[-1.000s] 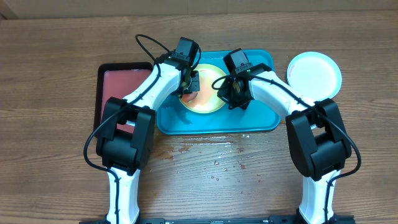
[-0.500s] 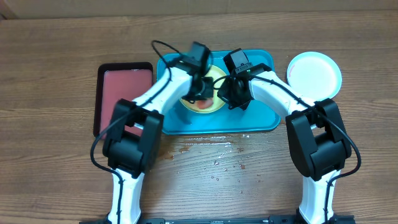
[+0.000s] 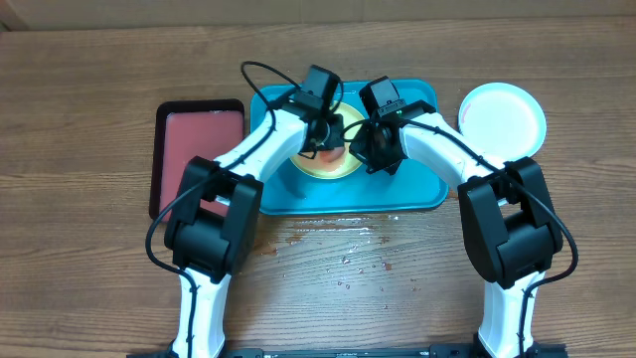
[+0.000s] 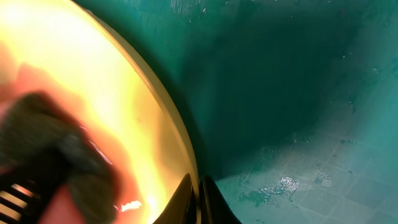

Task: Clean dirty plates on tray and stack at the side
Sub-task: 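Keep scrubbing the yellow plate with the left gripper's sponge, then return the sponge to the black tray with the left gripper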

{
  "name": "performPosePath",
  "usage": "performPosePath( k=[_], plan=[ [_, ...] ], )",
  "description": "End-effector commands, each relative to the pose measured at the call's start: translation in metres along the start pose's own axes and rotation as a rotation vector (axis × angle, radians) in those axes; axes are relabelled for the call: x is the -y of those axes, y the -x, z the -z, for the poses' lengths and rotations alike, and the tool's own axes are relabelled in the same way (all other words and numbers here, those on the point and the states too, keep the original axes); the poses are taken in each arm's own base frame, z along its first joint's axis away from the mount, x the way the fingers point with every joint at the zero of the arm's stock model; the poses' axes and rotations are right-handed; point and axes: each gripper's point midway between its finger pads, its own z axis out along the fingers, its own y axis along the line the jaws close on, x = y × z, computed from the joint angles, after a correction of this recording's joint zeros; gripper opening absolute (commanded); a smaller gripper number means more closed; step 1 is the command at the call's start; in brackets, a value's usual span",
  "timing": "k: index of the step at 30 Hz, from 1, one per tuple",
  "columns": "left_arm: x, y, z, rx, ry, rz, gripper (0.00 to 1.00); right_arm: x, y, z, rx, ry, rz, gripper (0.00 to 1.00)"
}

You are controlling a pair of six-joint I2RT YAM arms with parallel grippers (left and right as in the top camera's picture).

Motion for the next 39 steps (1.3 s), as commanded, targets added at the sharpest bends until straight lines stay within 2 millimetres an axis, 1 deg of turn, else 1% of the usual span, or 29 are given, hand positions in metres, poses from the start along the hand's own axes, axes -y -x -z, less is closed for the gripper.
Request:
performPosePath(
  k=[1,5,9,12,14,16,18,20,23,26,28,30,32,33,35,39],
  plan=[
    [-0.042,0.003,-0.014,0.000,0.087,0.074,0.04,-0.004,-0.004,0.001,-0.005,0.008,0.008,0.04],
    [-0.059,0.011,-0.012,0.008,0.097,0.110,0.04,-0.003,-0.004,0.001,-0.006,0.006,0.008,0.04],
    [-0.066,0.002,-0.010,-0.047,0.082,0.134,0.04,-0.003,-0.004,0.001,-0.007,0.005,0.007,0.04],
    [-0.060,-0.009,-0.009,-0.104,0.043,0.107,0.04,-0.003,-0.004,0.001,-0.006,0.005,0.008,0.04],
    [-0.049,-0.013,-0.006,-0.127,-0.014,0.050,0.04,-0.003,-0.004,0.001,-0.007,0.005,0.007,0.04],
    [-0.036,-0.012,0.003,-0.124,-0.059,0.006,0.04,-0.003,-0.004,0.001,-0.007,0.005,0.007,0.04],
    [-0.027,-0.003,0.017,-0.090,-0.083,-0.029,0.04,-0.003,-0.004,0.001,-0.007,0.005,0.007,0.04],
    [-0.017,0.009,0.039,-0.037,-0.102,-0.066,0.04,-0.003,-0.004,0.001,-0.007,0.005,0.007,0.04],
    [-0.004,0.031,0.089,0.078,-0.126,-0.121,0.04,-0.002,-0.005,0.001,-0.009,0.002,0.007,0.04],
    [-0.004,0.050,0.147,0.213,-0.079,-0.169,0.04,-0.001,-0.006,0.001,-0.013,-0.004,0.007,0.04],
    [-0.012,0.056,0.183,0.290,-0.011,-0.186,0.04,0.000,-0.006,0.001,-0.015,-0.008,0.007,0.04],
    [-0.025,0.058,0.212,0.343,0.072,-0.191,0.04,0.000,-0.006,0.002,-0.015,-0.008,0.010,0.04],
    [-0.044,0.056,0.233,0.366,0.158,-0.174,0.04,0.000,-0.006,0.002,-0.016,-0.009,0.014,0.04],
    [-0.055,0.053,0.239,0.361,0.195,-0.160,0.04,0.000,-0.006,0.002,-0.016,-0.007,0.029,0.04],
    [-0.076,0.044,0.243,0.320,0.248,-0.131,0.04,0.000,-0.006,0.004,-0.017,-0.010,0.045,0.04],
    [-0.122,0.023,0.234,0.195,0.317,-0.047,0.04,0.001,-0.006,0.007,-0.018,-0.024,0.054,0.04]
  ],
)
